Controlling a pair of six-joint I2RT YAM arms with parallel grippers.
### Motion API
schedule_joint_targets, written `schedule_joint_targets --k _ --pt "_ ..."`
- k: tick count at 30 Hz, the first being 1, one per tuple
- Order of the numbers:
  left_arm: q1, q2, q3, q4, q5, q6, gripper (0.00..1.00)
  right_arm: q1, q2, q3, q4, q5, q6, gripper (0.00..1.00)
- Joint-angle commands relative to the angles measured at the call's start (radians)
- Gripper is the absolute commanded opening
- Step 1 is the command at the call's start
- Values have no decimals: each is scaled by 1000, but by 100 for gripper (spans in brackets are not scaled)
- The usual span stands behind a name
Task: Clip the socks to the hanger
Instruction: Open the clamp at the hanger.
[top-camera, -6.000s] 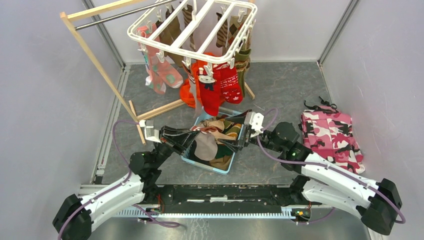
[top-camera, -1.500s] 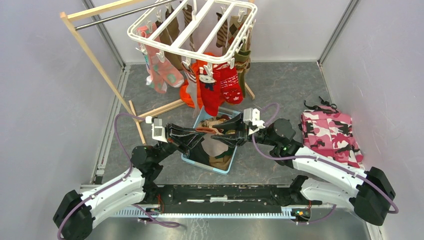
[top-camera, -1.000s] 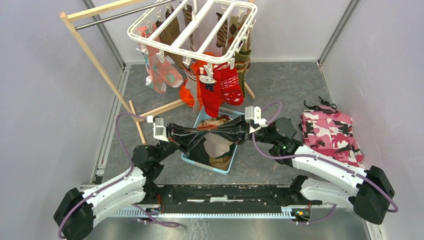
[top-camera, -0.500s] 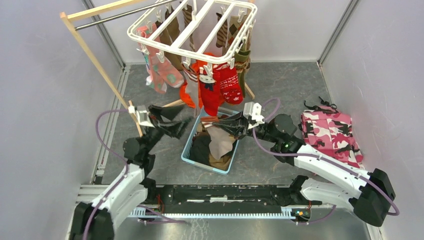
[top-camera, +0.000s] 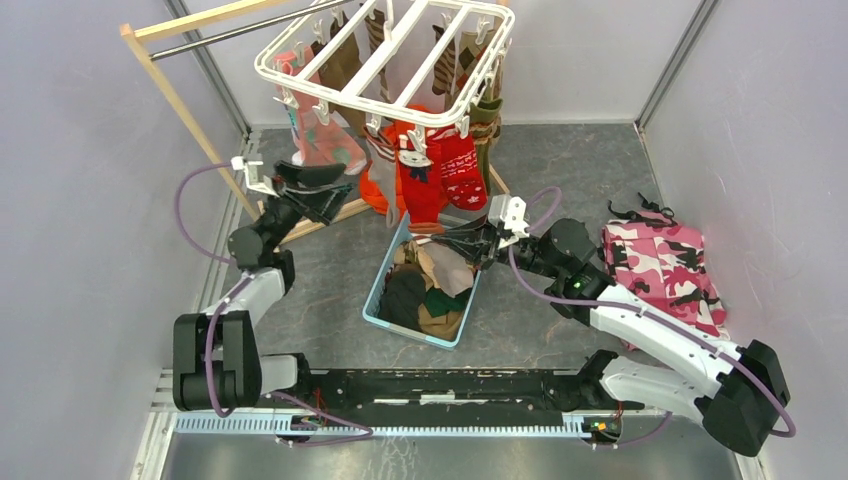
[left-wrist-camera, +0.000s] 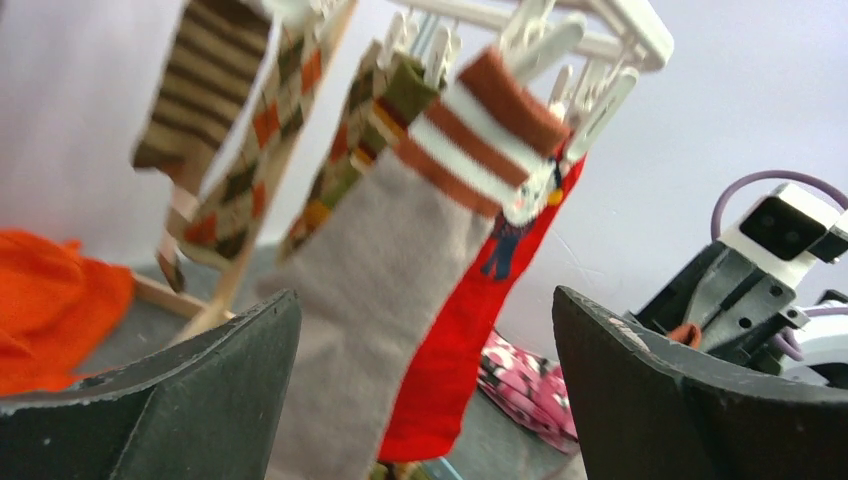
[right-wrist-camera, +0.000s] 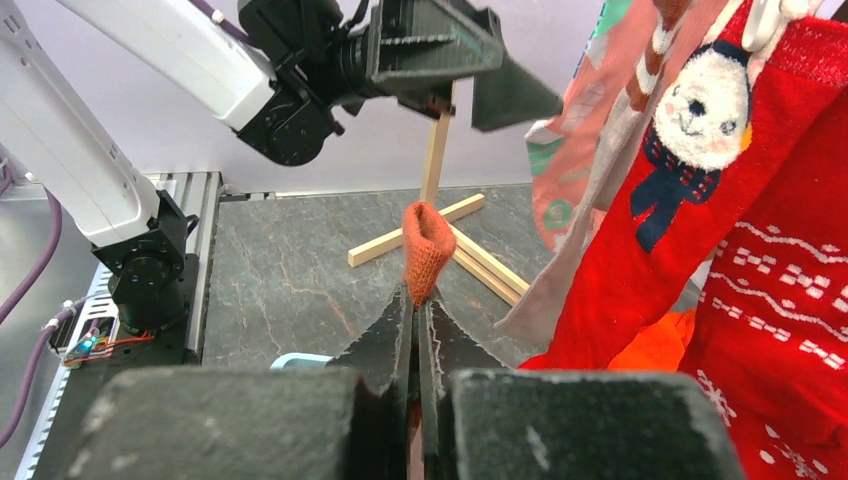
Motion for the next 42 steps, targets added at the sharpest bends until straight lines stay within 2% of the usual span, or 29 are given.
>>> schedule_joint_targets --k 1,9,20,26,42 --pt "73 -5 87 266 54 -22 100 -4 15 61 31 -43 -10 0" --pt "175 46 156 263 55 83 100 -3 24 67 41 -75 7 0" --pt "157 137 358 265 94 83 98 -3 22 68 58 -95 20 0" --pt "145 199 455 267 115 43 90 -4 14 63 64 -101 24 0" --pt "119 312 610 266 127 10 87 -4 16 65 63 -106 24 0"
